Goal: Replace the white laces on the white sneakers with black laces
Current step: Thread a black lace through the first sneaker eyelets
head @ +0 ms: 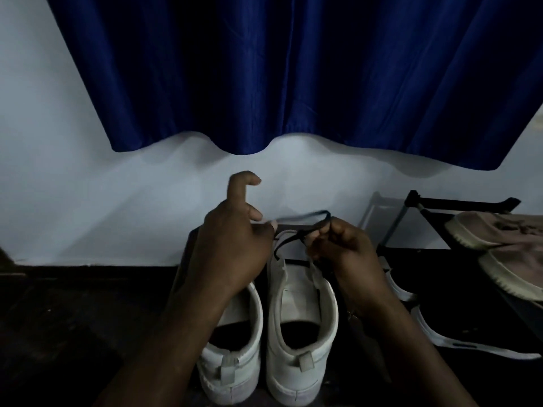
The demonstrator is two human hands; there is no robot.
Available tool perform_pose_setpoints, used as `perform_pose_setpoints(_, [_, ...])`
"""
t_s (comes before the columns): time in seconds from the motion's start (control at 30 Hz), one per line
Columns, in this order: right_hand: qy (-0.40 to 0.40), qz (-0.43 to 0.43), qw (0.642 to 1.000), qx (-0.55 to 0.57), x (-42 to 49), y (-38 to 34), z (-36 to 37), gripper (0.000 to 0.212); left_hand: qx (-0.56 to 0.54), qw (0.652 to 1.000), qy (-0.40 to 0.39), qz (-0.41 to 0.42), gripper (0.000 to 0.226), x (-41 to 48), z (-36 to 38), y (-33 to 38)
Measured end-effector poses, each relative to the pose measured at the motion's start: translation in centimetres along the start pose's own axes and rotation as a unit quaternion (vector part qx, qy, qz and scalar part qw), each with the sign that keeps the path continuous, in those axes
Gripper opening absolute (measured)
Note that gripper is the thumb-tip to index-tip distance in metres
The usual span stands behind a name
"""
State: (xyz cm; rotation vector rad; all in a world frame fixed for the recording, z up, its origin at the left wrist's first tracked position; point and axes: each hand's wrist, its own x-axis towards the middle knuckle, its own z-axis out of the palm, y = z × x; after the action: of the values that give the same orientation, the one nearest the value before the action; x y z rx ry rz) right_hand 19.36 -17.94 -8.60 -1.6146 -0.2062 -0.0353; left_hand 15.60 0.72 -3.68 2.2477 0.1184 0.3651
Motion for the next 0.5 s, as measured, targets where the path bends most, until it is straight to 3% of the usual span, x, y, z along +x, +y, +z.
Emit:
perform_pose_setpoints(0.1, [-0.022,-0.015,0.995,-0.096,-0.4,-0.1,-0.1,0.011,0.026,0.994,-0.11,0.011,0.022,-0.6,-0.8,0.8])
perform_pose_setpoints(0.17, [-0.003,-0.006,0.987,-0.159,-0.5,-0.2,0.2,0.01,0.071,0.982,-0.174,0.014,0.026,-1.1,-0.9,1.5])
perform_pose_setpoints(0.37, [-0.016,-0.009,0.982,-0.19,-0.2,-0.6,0.2,0.008,0.196,0.969,-0.148,-0.001,0.032,-1.4,0.0,2.5])
perform_pose_setpoints(0.5, [-0.059,-0.02,0.979,-0.192,-0.7,-1.5,0.5,0.012,0.163,0.968,-0.179,-0.071,0.031,-0.2,-0.5,1.5])
